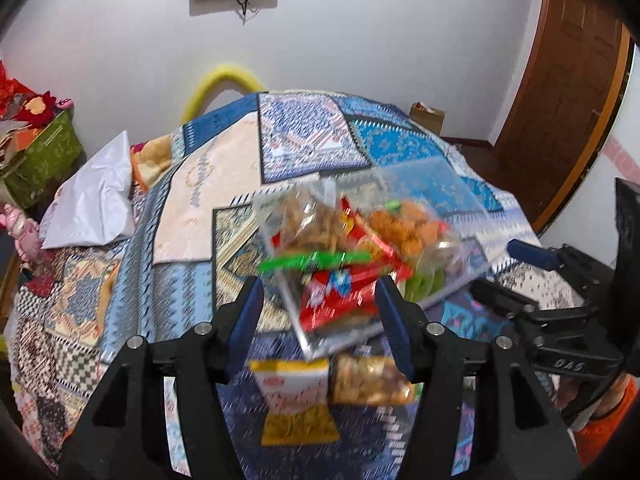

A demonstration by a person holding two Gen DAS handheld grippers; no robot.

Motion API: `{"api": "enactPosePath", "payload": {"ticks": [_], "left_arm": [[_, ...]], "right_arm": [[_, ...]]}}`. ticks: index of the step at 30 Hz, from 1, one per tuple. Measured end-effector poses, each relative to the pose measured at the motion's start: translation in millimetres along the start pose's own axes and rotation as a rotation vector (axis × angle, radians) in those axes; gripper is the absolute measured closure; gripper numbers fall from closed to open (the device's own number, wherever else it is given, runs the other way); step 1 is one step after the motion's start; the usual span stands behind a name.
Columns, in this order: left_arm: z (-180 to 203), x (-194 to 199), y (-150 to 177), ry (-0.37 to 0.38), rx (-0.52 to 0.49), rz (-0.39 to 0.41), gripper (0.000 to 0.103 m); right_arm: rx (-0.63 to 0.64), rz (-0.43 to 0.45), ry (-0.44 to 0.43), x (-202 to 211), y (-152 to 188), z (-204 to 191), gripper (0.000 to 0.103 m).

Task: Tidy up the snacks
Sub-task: 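Lower both bags into the clear box and open both tools, then grasp the yellow KAKA snack bag with the left tool while the right grasps the green packet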

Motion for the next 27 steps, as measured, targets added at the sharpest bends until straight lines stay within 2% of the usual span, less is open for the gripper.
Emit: {"api": "enactPosePath", "payload": {"ticks": [3, 8, 15, 22, 27], "left_arm": [[-6, 3, 17, -0.013, 0.004, -0.032, 0.044], [-19, -1, 53, -0.035, 0.006, -0.103, 0.036], [-35, -24, 96, -0.041, 0.023, -0.206, 0.034], [-32, -48, 120, 0.001, 0.036, -0.269, 0.034], [-22, -53, 124, 0.037, 0.026, -0.27, 0.034]], "right_arm": [[0.002, -0.018, -0.01, 6, 14, -3, 0.025], [0.028, -0.066, -0.013, 8, 42, -10, 0.025], [0.066, -0.175, -0.043, -15, 79, -20, 0.025], [0.118, -0.262, -0.056, -44, 84, -29, 0.025], [0.194, -0.286, -0.043, -57, 83, -36, 0.023]]}}
Point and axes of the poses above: each gripper's, at about its wrist camera, not at the fingertips, and x roughly against the way its jaws point, z to its right, y to its underside, the point moved 6 cm from there along -x, roughly the way its jaws point
